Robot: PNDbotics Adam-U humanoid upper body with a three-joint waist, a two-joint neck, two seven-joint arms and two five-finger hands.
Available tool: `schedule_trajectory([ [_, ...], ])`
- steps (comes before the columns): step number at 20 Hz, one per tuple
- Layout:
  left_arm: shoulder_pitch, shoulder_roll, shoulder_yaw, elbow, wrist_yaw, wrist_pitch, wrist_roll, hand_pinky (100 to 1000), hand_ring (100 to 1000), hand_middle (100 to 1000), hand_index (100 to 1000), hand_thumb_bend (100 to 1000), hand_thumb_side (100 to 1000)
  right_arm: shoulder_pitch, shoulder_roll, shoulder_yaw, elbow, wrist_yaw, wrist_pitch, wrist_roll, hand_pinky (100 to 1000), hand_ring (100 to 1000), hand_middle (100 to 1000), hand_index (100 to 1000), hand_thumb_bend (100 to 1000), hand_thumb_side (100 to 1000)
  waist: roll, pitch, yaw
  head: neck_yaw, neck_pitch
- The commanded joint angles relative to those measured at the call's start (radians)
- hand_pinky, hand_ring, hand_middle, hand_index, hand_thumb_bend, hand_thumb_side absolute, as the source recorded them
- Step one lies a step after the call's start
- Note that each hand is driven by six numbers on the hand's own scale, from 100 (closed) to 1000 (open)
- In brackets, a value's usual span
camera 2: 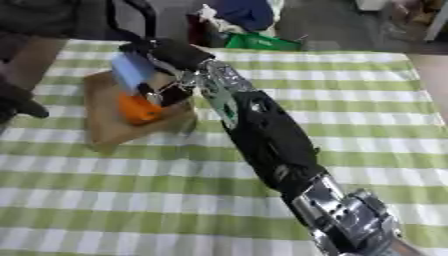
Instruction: Pick up objects on the table and place them in the box.
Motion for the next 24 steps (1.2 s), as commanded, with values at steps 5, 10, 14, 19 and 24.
schedule_trajectory([
  [5,-0.014,-0.004,0.0,-0.032,0.006,0.005,-0.002,655,636,653,843,230,566,-0.028,0.001,0.014,-0.044,0.077,-0.021,-0.07,887,917,1000,1000,258,424,-0.007,-0.014,0.002,-0.001,-0.023],
  [10,-0.014,-0.005,0.001,-0.037,0.005,0.009,-0.001,655,636,653,843,232,564,-0.026,0.002,0.016,-0.052,0.094,-0.027,-0.078,888,919,1000,1000,243,435,-0.014,-0.016,0.002,0.001,-0.026],
  [14,-0.012,-0.004,0.003,-0.04,0.004,0.011,0.0,655,636,652,842,232,564,-0.025,-0.002,0.013,-0.056,0.078,-0.022,-0.091,873,899,1000,1000,192,396,-0.015,-0.018,-0.009,0.009,-0.027],
  [19,-0.001,0.003,0.017,-0.038,-0.006,0.013,0.012,654,636,643,842,229,563,-0.016,-0.018,0.025,-0.094,-0.036,-0.018,-0.104,855,870,954,1000,100,249,-0.009,-0.032,-0.05,0.044,-0.022],
  [24,0.034,0.028,0.051,-0.026,-0.028,0.018,0.047,653,637,640,841,226,561,0.005,-0.076,0.065,-0.243,-0.275,0.003,-0.071,847,857,909,1000,100,129,0.001,-0.069,-0.145,0.149,0.006],
])
